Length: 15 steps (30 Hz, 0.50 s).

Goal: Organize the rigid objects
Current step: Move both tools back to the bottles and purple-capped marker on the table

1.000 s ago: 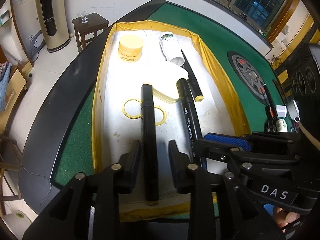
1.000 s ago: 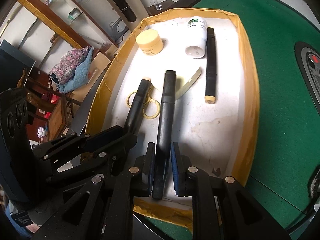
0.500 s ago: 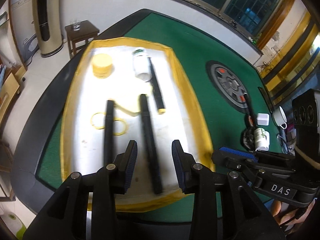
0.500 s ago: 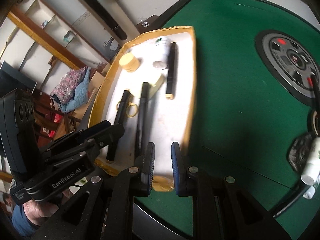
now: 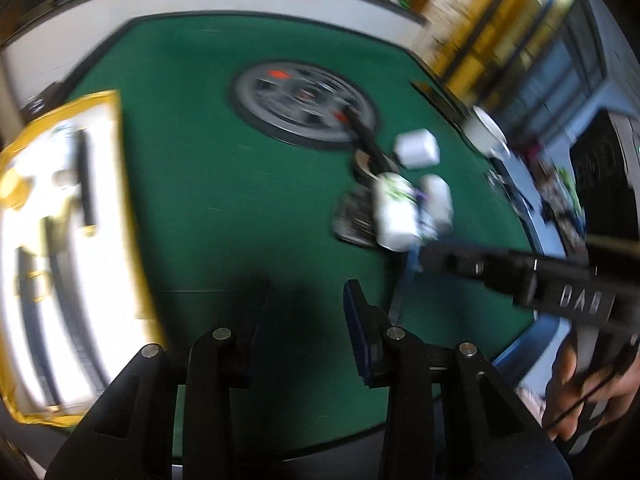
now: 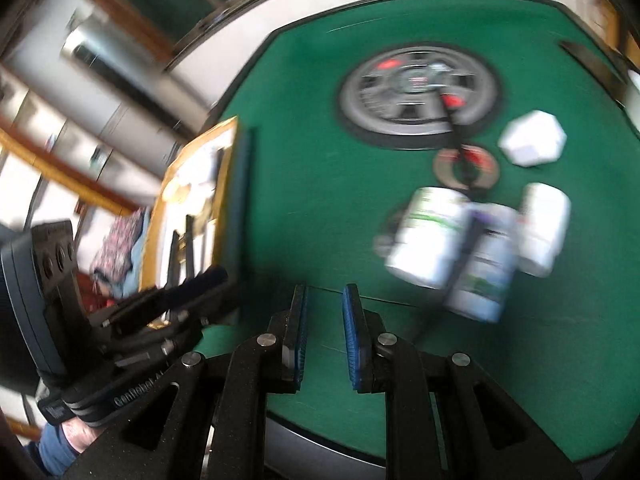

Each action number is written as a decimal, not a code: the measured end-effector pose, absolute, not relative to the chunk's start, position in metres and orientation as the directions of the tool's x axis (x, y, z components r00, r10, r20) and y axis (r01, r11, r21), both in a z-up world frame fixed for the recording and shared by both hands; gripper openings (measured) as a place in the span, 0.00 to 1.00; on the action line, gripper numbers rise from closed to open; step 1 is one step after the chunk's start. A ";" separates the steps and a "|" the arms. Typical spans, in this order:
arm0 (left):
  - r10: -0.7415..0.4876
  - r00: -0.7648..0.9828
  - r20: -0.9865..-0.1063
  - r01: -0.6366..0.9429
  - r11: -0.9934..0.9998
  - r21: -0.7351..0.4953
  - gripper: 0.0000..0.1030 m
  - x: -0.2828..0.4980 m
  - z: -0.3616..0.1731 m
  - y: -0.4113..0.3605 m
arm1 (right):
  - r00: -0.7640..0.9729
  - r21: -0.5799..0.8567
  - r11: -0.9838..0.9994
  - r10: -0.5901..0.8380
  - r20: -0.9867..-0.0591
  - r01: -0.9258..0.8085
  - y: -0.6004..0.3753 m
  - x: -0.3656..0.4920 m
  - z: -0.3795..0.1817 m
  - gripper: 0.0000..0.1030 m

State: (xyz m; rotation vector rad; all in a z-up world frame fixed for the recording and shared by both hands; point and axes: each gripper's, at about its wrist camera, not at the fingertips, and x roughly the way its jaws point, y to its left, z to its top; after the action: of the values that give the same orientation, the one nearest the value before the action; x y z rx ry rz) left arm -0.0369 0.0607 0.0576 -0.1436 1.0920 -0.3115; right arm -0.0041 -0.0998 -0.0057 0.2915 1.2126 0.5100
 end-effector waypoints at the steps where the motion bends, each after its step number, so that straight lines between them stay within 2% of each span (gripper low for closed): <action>1: -0.327 0.402 -0.855 0.204 0.942 -0.265 0.32 -0.037 0.055 0.048 | 0.267 0.481 0.856 0.516 -0.814 -0.190 -0.112 -0.004 -0.007 0.21; 6: -0.336 0.332 -0.882 0.281 0.927 -0.248 0.32 -0.036 0.043 0.004 | 0.294 0.499 0.860 0.506 -0.811 -0.104 -0.158 -0.005 -0.014 0.23; 15: -0.285 0.296 -0.912 0.305 0.933 -0.193 0.32 -0.015 0.021 -0.036 | 0.321 0.505 0.862 0.491 -0.810 -0.045 -0.216 -0.006 -0.019 0.23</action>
State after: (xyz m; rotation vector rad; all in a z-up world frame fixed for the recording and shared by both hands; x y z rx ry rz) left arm -0.0146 -0.0359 0.0208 0.0184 1.2087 -0.3924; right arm -0.0063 -0.2162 -0.0188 0.4315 1.2013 0.3665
